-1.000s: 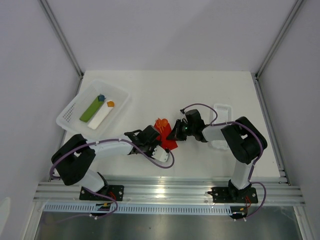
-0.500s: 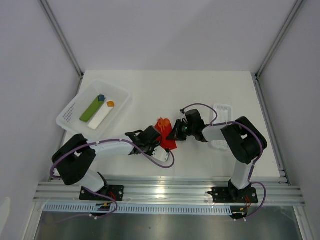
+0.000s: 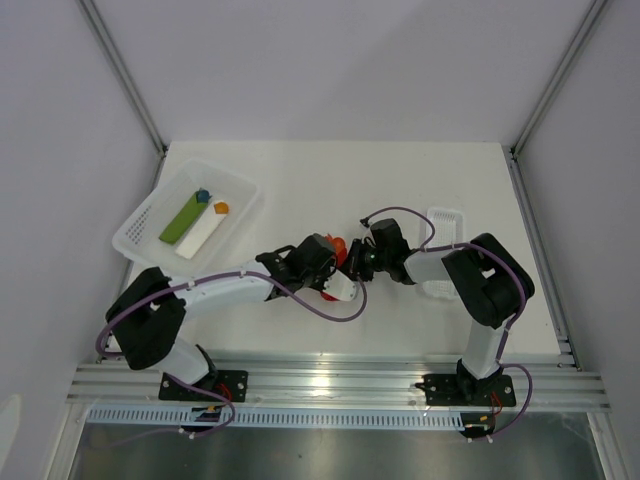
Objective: Place the utensils on the paper napkin and roll it up
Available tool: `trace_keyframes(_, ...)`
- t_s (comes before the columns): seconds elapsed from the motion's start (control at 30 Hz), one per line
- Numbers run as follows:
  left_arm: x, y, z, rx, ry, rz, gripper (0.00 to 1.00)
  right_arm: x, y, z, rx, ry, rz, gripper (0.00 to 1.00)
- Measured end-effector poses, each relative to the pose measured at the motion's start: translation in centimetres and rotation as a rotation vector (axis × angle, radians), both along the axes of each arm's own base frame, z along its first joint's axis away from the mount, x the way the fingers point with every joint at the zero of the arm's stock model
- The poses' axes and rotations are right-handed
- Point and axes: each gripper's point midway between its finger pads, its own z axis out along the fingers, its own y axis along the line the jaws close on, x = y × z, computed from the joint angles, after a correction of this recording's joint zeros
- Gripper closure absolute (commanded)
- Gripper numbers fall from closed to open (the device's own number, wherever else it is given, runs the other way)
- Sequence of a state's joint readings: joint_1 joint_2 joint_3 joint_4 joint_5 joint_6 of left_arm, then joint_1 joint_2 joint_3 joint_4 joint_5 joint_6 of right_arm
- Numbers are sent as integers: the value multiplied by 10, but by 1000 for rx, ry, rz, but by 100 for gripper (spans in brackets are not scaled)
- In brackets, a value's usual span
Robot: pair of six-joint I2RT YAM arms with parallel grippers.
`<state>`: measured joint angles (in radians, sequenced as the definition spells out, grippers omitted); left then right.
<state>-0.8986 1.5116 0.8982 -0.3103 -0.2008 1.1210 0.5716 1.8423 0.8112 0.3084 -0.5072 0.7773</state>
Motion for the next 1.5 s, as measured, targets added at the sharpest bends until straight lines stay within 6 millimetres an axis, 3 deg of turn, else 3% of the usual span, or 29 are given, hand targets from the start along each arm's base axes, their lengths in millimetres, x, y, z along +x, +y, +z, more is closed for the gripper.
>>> trace_keyframes(0.2, 0, -28, 15, -61, -15, -16, 99, 0, 1, 0, 6, 1, 3, 100)
trace_keyframes(0.67, -4, -65, 17, -169, 56, -29, 99, 2, 0, 0, 17, 13, -10, 100)
trace_keyframes(1.1, -5, -68, 17, -185, 67, -35, 99, 12, -23, 12, -29, -3, -99, 97)
trace_keyframes(1.5, -5, -69, 15, -184, 68, -35, 99, 29, -56, 2, -119, -30, -172, 93)
